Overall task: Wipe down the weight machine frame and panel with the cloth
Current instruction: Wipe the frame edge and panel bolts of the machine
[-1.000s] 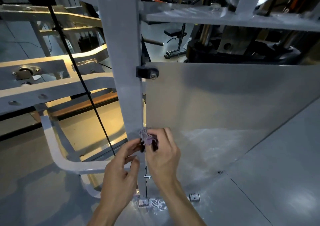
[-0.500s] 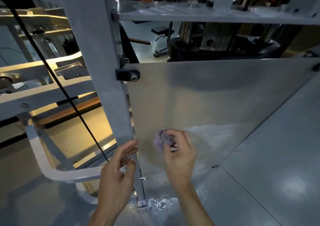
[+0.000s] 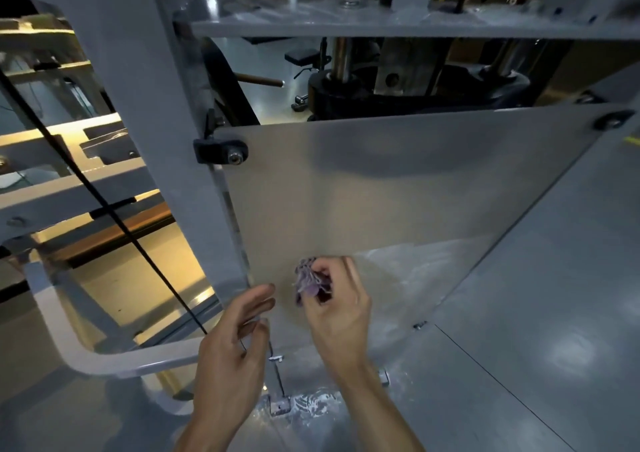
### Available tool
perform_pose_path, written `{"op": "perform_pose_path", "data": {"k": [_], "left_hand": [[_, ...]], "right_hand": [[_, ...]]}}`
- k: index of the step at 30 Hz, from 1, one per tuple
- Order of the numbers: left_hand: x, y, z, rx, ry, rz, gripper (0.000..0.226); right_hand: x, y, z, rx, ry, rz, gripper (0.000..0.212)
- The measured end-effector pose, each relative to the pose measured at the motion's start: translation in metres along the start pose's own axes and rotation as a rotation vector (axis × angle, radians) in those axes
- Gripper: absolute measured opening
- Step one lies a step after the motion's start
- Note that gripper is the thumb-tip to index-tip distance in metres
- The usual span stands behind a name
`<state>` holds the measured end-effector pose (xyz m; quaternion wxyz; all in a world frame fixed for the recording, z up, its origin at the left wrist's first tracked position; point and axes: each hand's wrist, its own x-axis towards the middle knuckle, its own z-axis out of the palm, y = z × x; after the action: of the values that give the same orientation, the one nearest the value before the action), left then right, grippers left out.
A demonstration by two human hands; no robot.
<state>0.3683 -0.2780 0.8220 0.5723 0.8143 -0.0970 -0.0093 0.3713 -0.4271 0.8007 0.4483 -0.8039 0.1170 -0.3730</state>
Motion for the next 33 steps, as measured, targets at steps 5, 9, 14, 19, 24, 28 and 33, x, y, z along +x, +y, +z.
{"op": "perform_pose_path", "data": {"k": [5,9,14,19,24,28,33], "left_hand": [[-0.001,0.003,0.010,0.018,-0.044,0.007,0.048],[-0.002,0.007,0.014,0.021,-0.058,0.020,0.048],[0.000,0.012,0.018,0.017,-0.029,0.038,0.050],[0.000,0.013,0.025,-0.023,0.005,0.029,0.051],[-0.003,0.024,0.044,0.007,0.014,0.054,0.051],[0.000,0.033,0.062,-0.021,-0.008,0.059,0.050],[0.003,0.035,0.076,-0.026,0.008,0.090,0.051]], "right_hand": [[0.020,0.037,-0.049,-0.140,0.261,0.119,0.039],[0.003,0.019,-0.014,0.093,0.125,0.084,0.028],[0.005,0.012,-0.020,0.060,0.007,-0.022,0.025],[0.034,0.048,-0.080,-0.017,0.243,0.104,0.041],[0.023,0.030,-0.047,0.083,0.101,0.092,0.034],[0.025,0.025,-0.054,0.066,-0.006,-0.019,0.026],[0.054,0.071,-0.118,0.045,0.249,0.144,0.035]]}}
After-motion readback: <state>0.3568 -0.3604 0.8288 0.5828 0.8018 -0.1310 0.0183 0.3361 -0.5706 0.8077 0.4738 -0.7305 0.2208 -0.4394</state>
